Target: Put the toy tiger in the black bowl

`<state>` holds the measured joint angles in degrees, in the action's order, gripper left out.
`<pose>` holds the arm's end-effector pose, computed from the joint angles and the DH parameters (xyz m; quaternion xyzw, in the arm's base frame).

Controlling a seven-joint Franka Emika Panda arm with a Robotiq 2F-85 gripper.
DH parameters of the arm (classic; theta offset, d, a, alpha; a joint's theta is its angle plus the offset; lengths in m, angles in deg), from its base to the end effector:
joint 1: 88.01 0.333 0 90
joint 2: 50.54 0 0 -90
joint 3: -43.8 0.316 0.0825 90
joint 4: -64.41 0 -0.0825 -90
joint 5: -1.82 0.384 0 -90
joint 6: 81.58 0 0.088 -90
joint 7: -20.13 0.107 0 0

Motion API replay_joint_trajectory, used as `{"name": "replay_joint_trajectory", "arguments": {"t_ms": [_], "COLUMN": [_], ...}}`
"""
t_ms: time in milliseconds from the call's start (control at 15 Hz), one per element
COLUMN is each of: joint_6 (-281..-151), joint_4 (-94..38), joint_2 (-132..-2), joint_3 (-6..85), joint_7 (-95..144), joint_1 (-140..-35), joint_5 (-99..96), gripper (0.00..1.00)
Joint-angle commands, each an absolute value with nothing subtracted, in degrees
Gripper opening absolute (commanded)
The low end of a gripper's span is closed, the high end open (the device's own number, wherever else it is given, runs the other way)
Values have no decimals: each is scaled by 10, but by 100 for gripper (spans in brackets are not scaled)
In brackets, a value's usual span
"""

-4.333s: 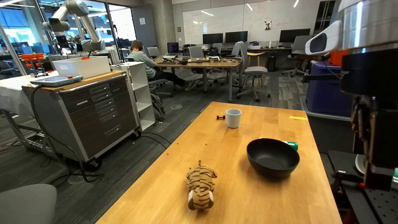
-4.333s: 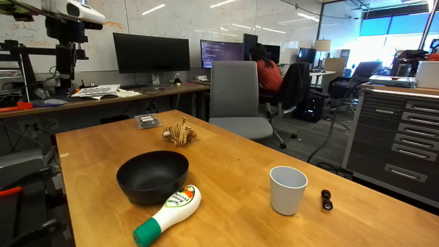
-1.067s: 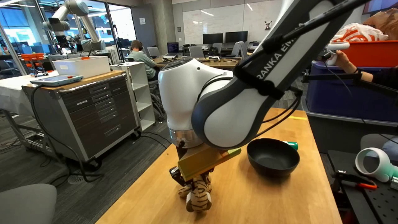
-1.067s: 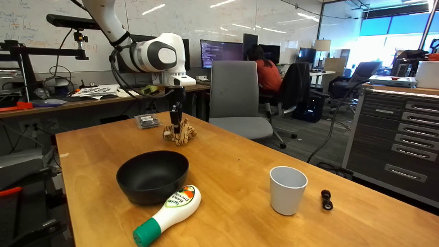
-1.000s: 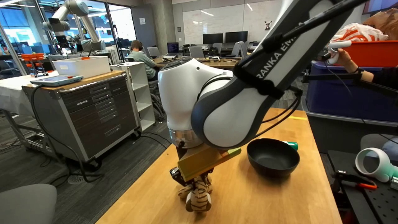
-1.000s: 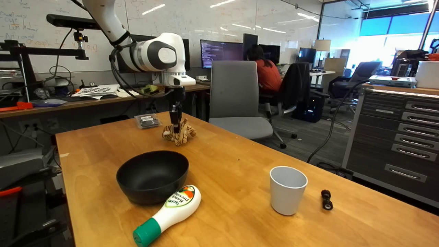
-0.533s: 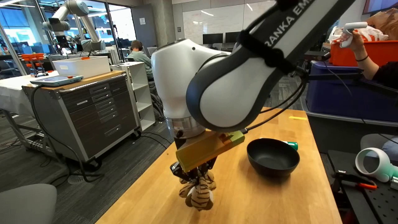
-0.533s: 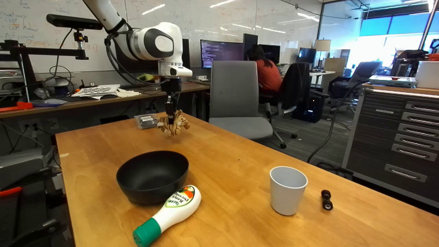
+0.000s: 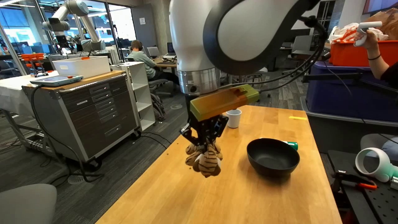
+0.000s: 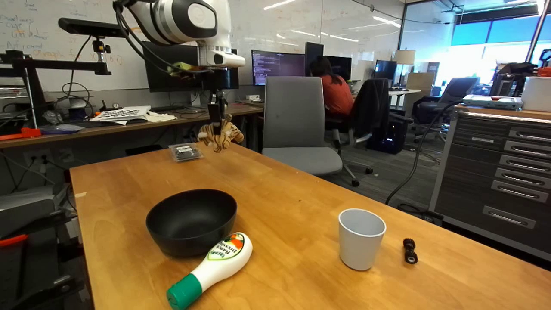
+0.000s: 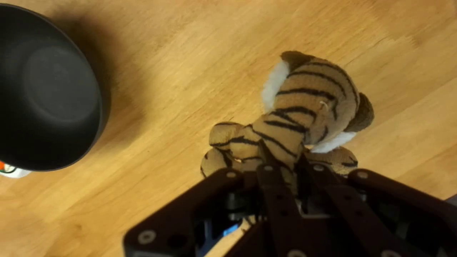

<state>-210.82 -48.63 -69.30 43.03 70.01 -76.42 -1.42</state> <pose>0.5937 0.1122 0.3005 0.9480 -0.3165 -0.0073 0.0317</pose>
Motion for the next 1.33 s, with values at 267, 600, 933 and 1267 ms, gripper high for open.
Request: {"name": "replay_joint_trajectory", "arguments": {"t_ms": [267, 600, 933, 1267], "joint_6": [-2108, -2116, -2116, -2122], "joint_4": [-613, -680, -726, -738], "joint_2": [-575, -548, -547, -571], "joint_3": [420, 412, 402, 389], "joint_7": [647, 611, 592, 577], "joint_1": [-824, -854, -877, -895], "joint_5": [-10, -12, -15, -11], "gripper": [3, 3, 3, 3]}}
